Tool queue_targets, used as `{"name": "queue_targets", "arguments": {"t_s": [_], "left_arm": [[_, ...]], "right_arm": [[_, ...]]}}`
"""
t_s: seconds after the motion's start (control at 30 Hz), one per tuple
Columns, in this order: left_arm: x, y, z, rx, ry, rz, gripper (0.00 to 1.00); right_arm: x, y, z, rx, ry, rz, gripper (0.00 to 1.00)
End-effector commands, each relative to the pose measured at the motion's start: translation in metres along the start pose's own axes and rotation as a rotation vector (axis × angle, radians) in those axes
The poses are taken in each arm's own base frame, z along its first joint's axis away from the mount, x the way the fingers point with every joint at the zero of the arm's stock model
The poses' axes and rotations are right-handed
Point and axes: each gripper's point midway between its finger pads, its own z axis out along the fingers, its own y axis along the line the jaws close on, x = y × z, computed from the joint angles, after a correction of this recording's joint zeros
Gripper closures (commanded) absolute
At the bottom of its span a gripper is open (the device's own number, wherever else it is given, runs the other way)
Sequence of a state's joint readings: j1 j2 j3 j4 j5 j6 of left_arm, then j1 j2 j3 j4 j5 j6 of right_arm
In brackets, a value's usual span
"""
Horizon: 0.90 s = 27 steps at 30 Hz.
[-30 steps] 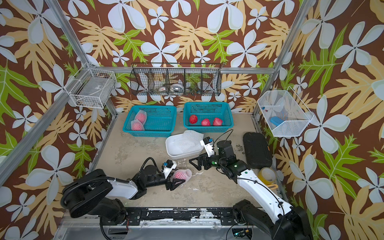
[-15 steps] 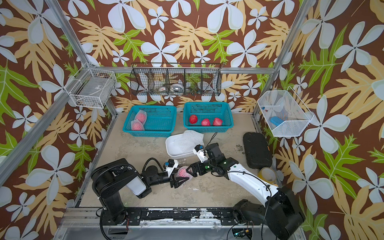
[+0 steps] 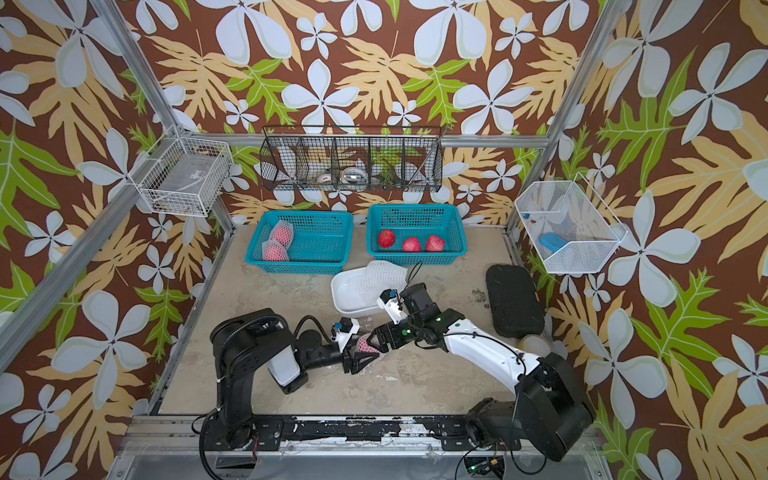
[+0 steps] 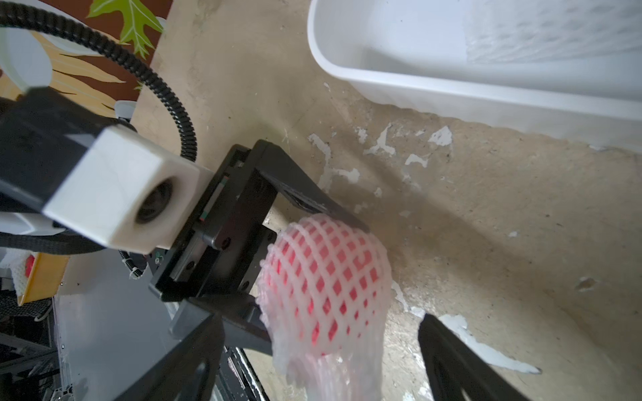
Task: Remove foam nets from apples
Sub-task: Place the apple at the center of the board.
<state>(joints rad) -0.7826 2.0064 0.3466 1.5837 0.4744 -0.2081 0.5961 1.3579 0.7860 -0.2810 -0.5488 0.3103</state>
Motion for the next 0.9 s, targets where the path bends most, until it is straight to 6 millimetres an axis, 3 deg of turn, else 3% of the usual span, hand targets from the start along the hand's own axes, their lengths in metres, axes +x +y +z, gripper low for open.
{"name": "queue_targets", "arguments": {"t_s": [0.0, 0.2, 0.27, 0.3, 0.43, 0.87], "left_arm": [[-0.031, -0.009, 0.003, 0.052, -0.118, 0.057, 0.23], [-0.021, -0.002, -0.003, 0.017, -0.105, 0.053, 0.20], [-0.021, 0.000, -0.006, 0.001, -0.115, 0.050, 0.03], [-0.021, 0.001, -0.007, -0.002, -0.115, 0.052, 0.00], [-0.020, 0.005, -0.009, -0.025, -0.116, 0.050, 0.00], [-0.030, 0.015, -0.036, -0.141, -0.140, 0.056, 0.00]], "right_arm": [[0.002, -0.007, 0.007, 0.029, 0.029, 0.012, 0.15], [0.002, -0.015, 0.013, 0.060, 0.040, 0.007, 0.22], [0.002, -0.015, 0.016, 0.051, 0.047, 0.008, 0.28], [0.002, -0.015, 0.017, 0.050, 0.051, 0.013, 0.31], [0.003, -0.012, 0.020, 0.034, 0.066, 0.007, 0.34], [0.004, 0.007, 0.017, 0.060, 0.106, -0.060, 0.14]]}}
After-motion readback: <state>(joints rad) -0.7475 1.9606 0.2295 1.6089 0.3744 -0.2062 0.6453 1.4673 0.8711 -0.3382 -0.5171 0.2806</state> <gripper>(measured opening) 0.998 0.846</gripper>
